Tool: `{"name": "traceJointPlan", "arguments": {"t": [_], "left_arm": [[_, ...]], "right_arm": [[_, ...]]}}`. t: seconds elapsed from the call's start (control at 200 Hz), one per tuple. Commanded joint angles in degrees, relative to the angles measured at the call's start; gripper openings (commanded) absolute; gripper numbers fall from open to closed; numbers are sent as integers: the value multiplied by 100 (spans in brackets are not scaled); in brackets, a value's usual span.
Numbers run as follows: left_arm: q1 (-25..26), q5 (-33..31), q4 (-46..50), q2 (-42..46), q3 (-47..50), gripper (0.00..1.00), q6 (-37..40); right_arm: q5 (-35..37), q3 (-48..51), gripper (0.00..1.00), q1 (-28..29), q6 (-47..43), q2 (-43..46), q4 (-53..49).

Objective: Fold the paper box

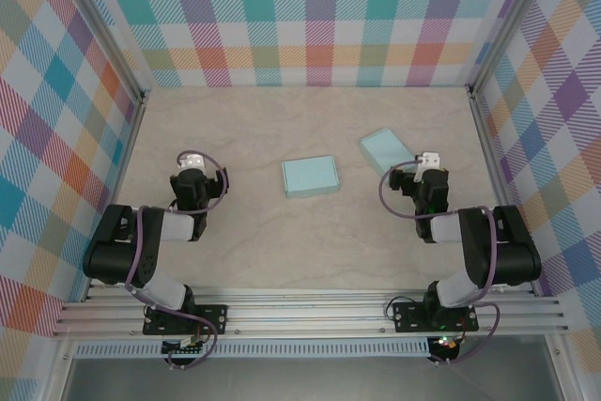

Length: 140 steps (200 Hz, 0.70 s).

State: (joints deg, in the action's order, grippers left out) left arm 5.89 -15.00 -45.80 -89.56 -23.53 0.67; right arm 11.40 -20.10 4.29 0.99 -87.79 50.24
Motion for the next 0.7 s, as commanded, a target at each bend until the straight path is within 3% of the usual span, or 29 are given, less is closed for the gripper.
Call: {"name": "traceJointPlan", "arguments": {"t": [0.0, 0.115, 0.695], "left_arm": [[-54, 284, -149, -20, -8, 100, -27], [-132, 662, -78, -26, -47, 100, 30], [-124, 683, -81, -13, -38, 100, 55]], "right_arm": [[-612, -248, 100, -208, -21, -36, -72], [-918, -305, 100, -403, 95, -18, -209], [-918, -284, 100, -394, 82, 3, -177]]}}
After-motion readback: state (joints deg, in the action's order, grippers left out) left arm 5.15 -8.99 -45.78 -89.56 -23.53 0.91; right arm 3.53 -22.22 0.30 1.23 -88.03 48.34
